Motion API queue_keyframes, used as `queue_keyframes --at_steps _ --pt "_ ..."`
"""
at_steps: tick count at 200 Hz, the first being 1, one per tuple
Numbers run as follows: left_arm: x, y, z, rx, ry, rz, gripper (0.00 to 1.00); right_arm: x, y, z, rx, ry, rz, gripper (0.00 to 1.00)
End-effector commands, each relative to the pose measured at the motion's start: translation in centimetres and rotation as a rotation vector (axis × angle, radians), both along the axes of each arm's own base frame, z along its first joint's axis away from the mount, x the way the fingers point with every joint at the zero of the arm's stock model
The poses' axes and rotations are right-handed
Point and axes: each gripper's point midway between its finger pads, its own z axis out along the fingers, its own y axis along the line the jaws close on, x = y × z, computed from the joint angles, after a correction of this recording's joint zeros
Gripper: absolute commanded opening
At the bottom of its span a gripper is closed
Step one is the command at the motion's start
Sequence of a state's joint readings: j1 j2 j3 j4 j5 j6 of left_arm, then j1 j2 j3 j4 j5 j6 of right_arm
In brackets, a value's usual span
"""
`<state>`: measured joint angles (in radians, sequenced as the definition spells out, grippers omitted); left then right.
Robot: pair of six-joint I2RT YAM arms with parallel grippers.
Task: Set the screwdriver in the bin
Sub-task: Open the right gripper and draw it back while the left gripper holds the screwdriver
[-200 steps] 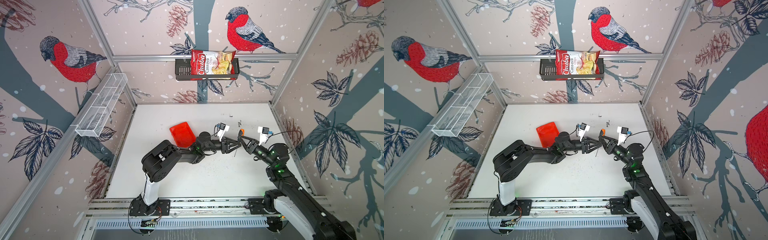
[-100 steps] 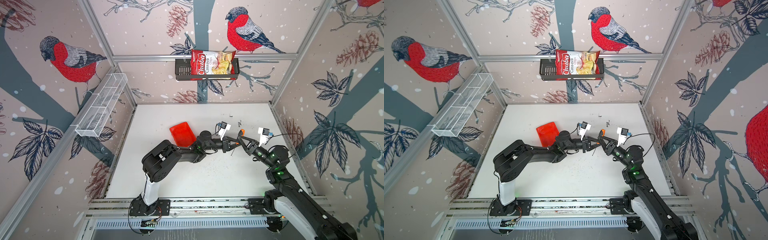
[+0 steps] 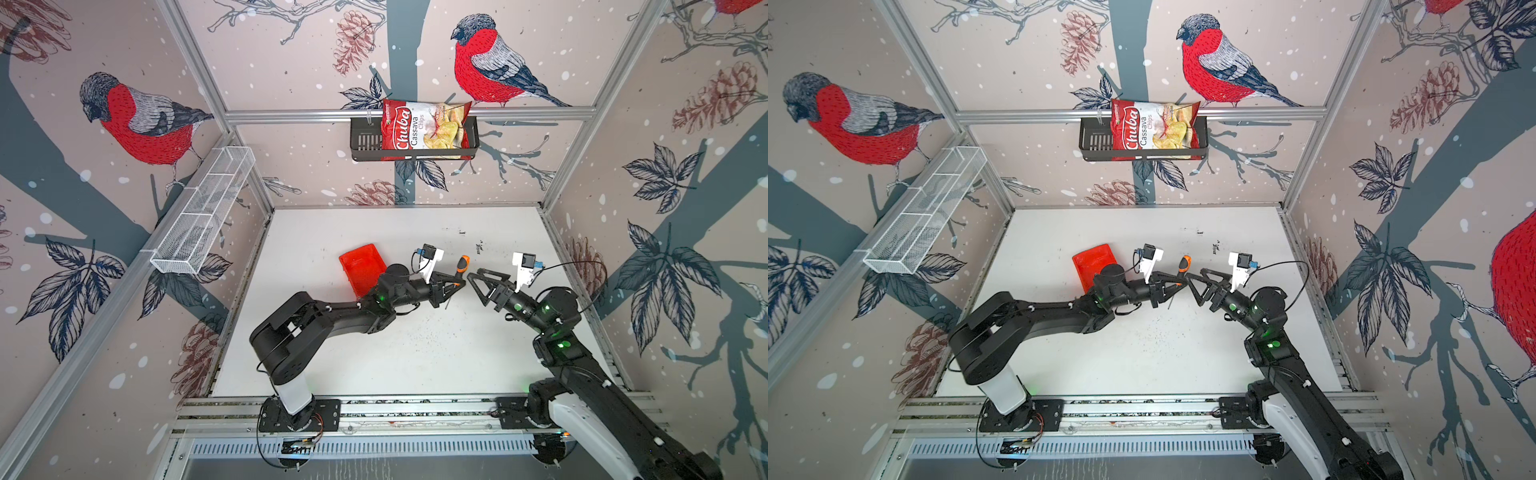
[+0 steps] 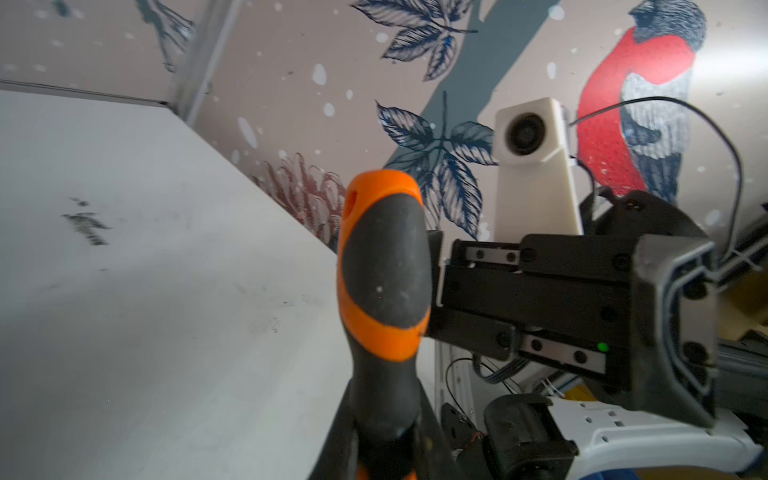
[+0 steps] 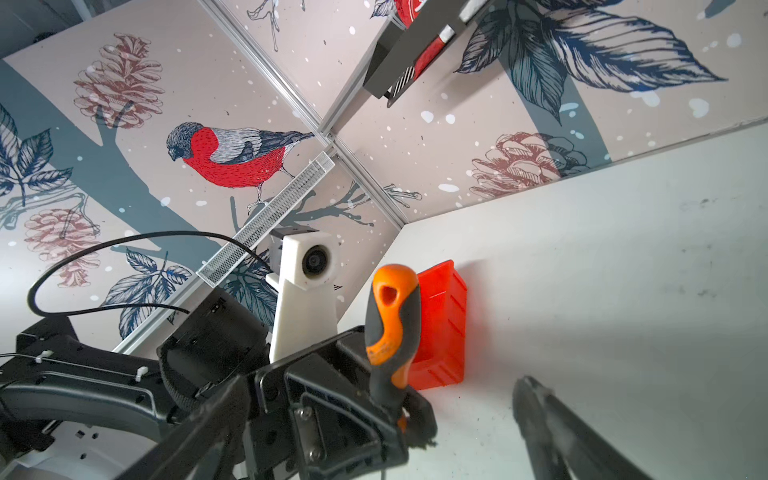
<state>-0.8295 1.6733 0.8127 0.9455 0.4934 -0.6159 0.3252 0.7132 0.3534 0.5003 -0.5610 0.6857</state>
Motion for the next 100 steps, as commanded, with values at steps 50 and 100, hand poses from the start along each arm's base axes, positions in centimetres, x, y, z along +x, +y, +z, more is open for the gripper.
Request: queue_keyframes --at_steps 50,100 --pt "5.8 12.2 -3.1 0.409 -0.05 0.504 0.0 1.0 4.1 0.4 -0.201 -0.123 0.016 1.0" --pt "8.9 20.9 -6.6 0.614 0.125 0.793 0.0 0.8 9.9 -0.7 -0.366 -0.175 0.116 1.0"
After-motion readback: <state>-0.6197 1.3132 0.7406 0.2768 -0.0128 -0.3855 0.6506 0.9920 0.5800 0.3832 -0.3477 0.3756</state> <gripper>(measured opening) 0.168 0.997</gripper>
